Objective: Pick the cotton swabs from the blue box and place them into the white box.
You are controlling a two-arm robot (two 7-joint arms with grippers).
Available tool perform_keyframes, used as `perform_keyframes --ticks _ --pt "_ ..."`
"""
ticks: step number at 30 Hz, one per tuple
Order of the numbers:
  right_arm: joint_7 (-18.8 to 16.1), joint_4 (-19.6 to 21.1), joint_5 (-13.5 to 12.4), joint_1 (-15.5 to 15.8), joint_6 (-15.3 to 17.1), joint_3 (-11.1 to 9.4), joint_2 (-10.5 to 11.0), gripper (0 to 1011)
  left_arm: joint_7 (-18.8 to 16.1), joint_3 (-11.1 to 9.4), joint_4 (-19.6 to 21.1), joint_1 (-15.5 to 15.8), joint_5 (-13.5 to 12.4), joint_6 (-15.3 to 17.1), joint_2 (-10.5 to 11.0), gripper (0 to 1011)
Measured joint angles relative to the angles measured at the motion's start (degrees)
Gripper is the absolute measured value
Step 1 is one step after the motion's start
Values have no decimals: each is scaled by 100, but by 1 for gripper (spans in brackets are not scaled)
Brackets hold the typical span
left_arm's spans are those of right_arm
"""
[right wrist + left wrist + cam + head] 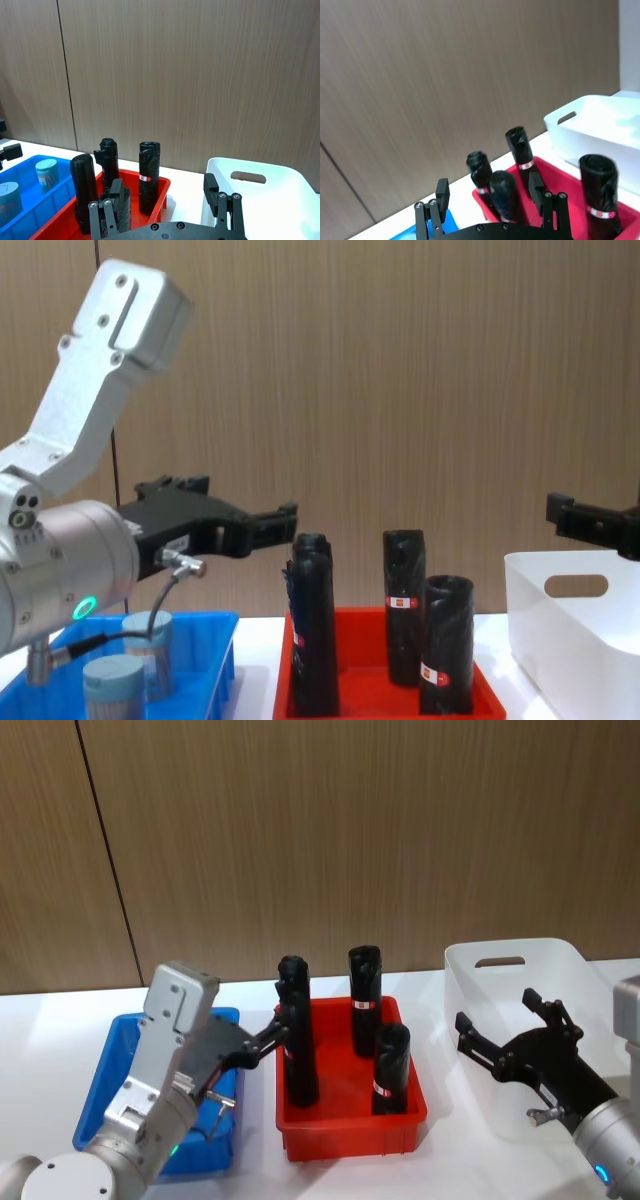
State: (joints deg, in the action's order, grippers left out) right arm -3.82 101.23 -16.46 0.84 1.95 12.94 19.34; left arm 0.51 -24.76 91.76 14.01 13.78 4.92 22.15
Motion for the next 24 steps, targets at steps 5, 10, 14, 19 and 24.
perform_keyframes --ticks 5,10,14,19,24 --pt "0 0 0 0 0 0 0 1002 -147 62 -70 6 159 228 1 1004" --pt "0 0 0 0 0 0 0 1002 -348 135 -140 18 372 534 -8 1004" --pt "0 0 0 0 0 0 0 1002 -493 191 -179 26 525 759 -21 1004" --pt "0 0 0 0 0 0 0 1002 -692 264 -246 38 779 1031 -44 1004" --pt "0 0 0 0 0 0 0 1002 -814 326 -358 54 1008 1206 -79 1004"
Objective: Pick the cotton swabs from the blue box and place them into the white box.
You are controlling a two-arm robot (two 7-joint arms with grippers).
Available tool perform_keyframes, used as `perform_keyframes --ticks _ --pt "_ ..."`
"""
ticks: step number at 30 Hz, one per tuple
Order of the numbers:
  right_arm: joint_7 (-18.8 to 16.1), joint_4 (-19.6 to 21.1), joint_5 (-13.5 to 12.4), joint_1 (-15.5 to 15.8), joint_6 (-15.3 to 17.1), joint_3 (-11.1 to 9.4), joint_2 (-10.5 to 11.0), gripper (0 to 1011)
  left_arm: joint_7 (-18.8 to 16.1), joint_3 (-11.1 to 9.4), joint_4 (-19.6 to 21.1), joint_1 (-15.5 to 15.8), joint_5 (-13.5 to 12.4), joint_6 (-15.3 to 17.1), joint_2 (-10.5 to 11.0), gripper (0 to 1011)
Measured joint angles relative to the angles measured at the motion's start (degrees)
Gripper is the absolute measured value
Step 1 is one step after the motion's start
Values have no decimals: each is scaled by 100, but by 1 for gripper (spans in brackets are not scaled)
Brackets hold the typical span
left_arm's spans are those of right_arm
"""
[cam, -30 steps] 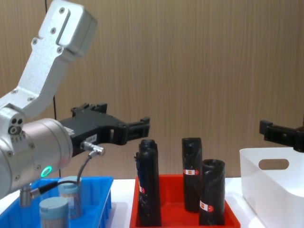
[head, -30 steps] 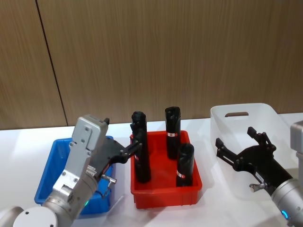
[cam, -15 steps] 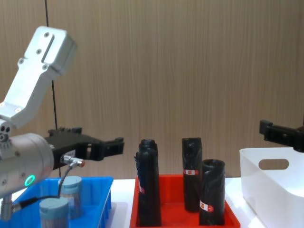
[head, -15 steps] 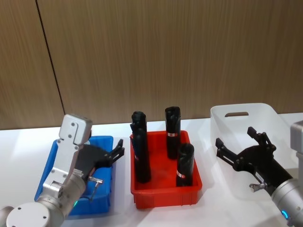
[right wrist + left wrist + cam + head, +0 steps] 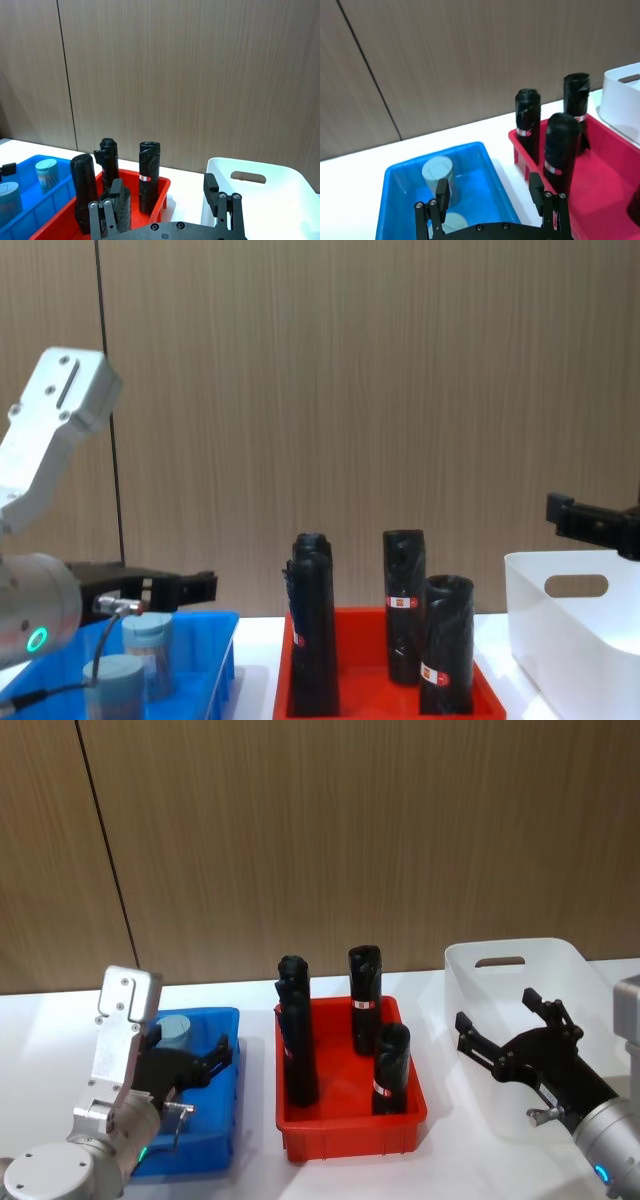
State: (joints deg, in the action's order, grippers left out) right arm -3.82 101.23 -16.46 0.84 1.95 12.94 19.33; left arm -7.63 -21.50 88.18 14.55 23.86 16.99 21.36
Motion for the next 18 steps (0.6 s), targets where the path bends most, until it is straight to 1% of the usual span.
perform_keyframes --ticks 7,18 --pt "0 0 0 0 0 0 0 1002 -184 60 -148 24 246 189 -57 1004" --pt "0 0 0 0 0 0 0 1002 -514 150 -357 58 503 458 -128 1004"
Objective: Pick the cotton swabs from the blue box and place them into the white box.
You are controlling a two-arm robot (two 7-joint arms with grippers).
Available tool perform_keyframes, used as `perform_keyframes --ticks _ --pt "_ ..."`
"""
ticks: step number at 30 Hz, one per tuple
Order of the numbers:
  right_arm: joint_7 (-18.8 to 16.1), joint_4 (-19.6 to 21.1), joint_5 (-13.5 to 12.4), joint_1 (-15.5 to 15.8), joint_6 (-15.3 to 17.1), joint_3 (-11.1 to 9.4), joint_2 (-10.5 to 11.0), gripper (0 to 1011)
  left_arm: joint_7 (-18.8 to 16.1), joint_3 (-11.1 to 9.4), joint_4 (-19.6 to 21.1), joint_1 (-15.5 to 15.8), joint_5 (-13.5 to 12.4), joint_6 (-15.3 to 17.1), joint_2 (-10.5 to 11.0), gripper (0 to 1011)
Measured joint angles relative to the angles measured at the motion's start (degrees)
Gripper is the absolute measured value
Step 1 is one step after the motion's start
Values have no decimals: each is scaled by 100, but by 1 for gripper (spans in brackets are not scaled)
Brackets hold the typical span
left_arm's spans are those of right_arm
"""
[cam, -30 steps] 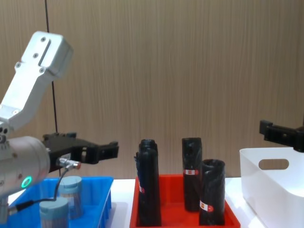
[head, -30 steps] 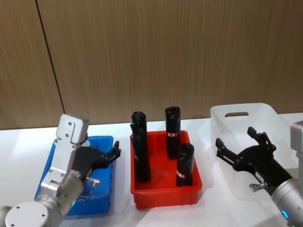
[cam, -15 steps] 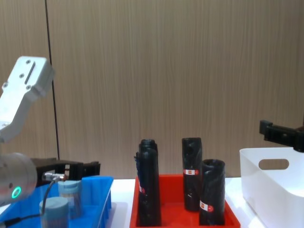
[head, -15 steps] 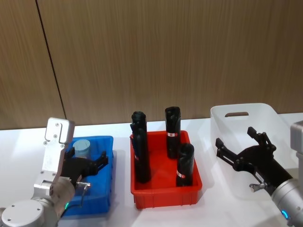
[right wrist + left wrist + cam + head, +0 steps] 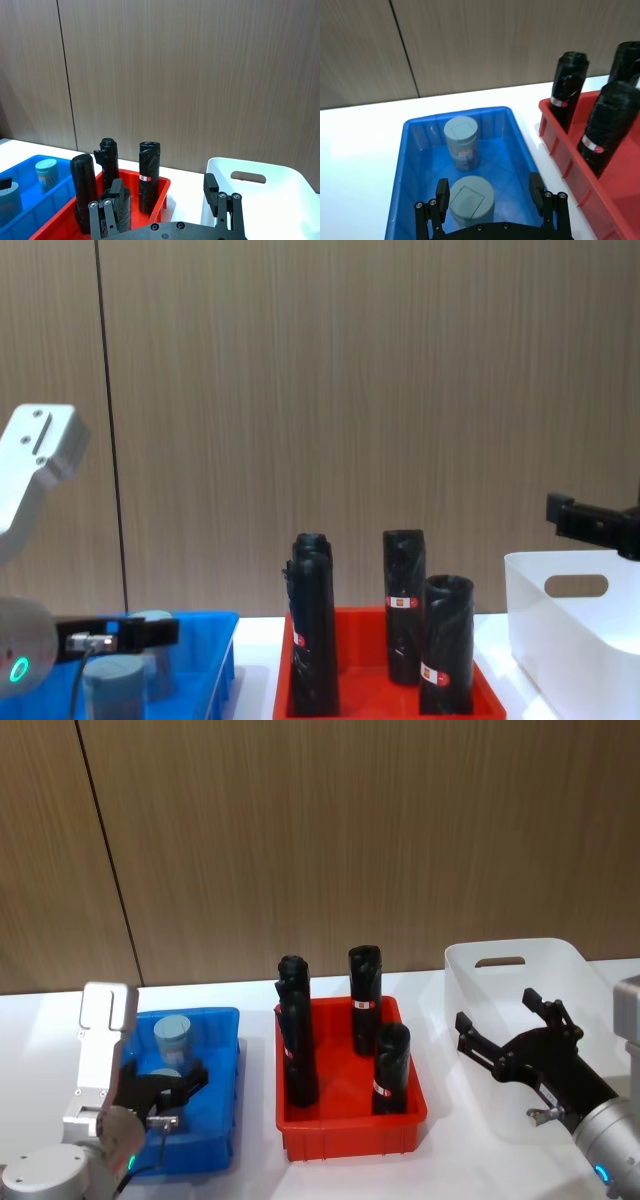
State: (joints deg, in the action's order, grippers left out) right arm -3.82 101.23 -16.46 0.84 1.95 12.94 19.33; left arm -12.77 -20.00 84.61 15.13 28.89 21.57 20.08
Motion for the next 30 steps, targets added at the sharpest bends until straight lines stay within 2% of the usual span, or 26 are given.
perform_keyframes --ticks 14,30 --pt "0 0 0 0 0 0 0 1002 -89 97 -372 134 99 155 -75 1004" --pt "0 0 0 0 0 0 0 1002 326 148 -961 390 106 113 -206 1004"
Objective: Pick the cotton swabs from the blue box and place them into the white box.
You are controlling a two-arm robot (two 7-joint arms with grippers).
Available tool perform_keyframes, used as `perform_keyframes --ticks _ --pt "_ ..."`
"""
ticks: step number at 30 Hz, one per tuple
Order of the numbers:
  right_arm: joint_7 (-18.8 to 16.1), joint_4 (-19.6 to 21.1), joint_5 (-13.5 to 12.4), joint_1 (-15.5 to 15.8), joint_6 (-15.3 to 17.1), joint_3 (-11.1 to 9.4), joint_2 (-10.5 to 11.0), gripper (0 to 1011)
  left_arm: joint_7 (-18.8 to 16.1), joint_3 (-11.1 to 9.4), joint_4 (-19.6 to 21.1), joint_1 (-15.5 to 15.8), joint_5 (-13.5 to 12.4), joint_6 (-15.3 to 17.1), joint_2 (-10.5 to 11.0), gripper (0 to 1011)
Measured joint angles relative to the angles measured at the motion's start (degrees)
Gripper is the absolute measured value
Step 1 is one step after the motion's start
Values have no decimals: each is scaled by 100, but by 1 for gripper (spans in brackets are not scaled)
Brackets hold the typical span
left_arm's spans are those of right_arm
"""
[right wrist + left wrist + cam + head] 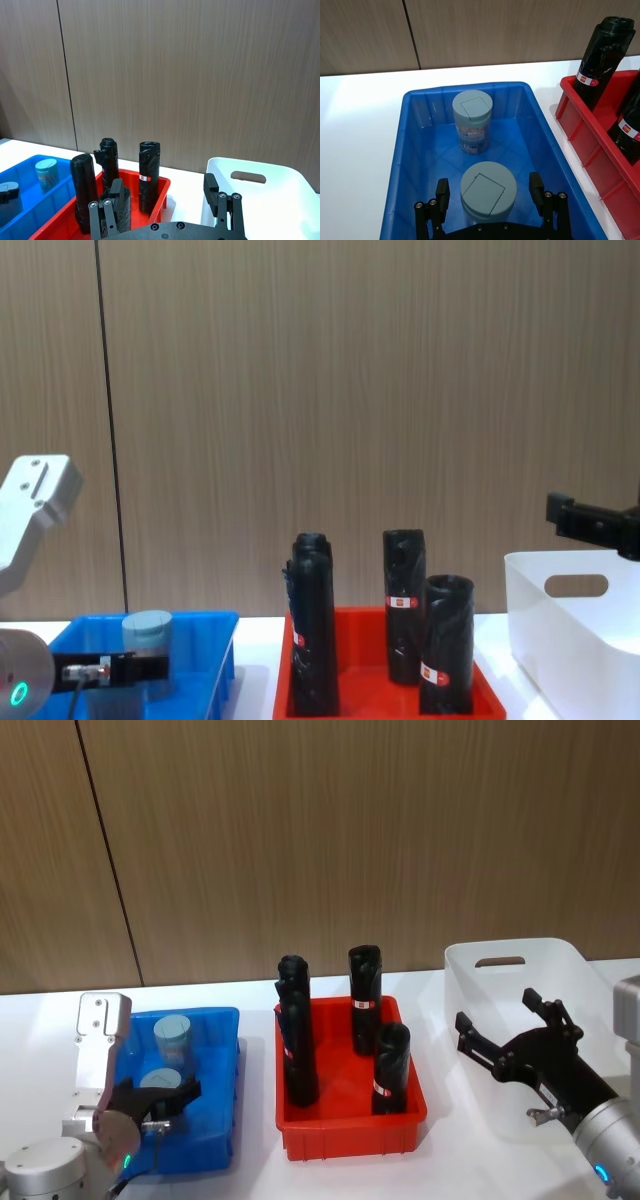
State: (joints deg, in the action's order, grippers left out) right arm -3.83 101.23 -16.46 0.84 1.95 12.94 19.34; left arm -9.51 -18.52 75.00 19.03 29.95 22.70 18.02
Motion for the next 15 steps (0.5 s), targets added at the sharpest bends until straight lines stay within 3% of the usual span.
perform_keyframes --ticks 7,15 --pt "0 0 0 0 0 0 0 1002 142 13 -234 99 0 -16 -58 958" --pt "0 0 0 0 0 0 0 1002 217 26 -355 137 -11 -55 -88 730"
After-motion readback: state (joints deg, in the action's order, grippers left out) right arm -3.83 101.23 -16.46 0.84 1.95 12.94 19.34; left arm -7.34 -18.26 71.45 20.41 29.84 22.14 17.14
